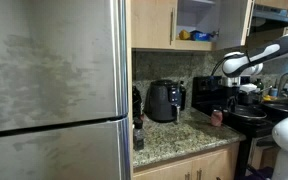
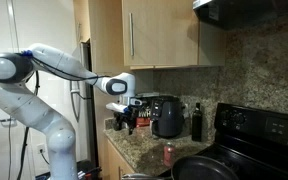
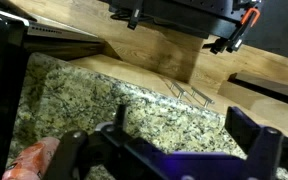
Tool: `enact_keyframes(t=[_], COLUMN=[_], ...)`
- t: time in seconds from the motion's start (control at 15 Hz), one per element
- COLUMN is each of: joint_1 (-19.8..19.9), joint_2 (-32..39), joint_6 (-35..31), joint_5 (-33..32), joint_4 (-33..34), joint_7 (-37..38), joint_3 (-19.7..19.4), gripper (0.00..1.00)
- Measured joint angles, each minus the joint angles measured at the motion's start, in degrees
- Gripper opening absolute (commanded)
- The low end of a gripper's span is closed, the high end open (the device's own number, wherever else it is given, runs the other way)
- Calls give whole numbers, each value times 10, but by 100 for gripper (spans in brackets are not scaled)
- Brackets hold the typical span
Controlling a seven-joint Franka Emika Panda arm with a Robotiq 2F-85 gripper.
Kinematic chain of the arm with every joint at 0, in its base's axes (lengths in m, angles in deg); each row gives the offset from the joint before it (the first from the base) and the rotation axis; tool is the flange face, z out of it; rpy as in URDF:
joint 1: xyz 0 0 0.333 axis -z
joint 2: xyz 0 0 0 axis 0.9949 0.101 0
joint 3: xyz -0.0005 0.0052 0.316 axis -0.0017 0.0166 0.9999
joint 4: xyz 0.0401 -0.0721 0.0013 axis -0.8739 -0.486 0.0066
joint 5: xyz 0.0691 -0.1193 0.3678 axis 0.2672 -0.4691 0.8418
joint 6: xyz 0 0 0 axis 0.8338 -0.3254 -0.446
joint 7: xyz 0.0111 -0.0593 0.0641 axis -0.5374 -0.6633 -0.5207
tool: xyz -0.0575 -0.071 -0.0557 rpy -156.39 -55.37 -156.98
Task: Put the pink can in the open cabinet, close the open cabinet door
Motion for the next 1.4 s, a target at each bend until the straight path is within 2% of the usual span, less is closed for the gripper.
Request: enact_keyframes(t=[0.33,0.6,0.8,1.13,1.27,1.4], joint_1=[0,0,-2,-4,-25,-42], joint_2=[0,0,0,0,-2,-7], joint_6=[0,-26,-68,-67,-63,-58], joint_5=[-4,-93,-143,-133,-97,-92], joint_4=[0,-1,-7,-7,-7,-7], joint_7=[-1,-22,-71,-74,-127,-185], joint_3=[0,6,3,2,-12,-24], gripper=[100,100,100,100,100,100])
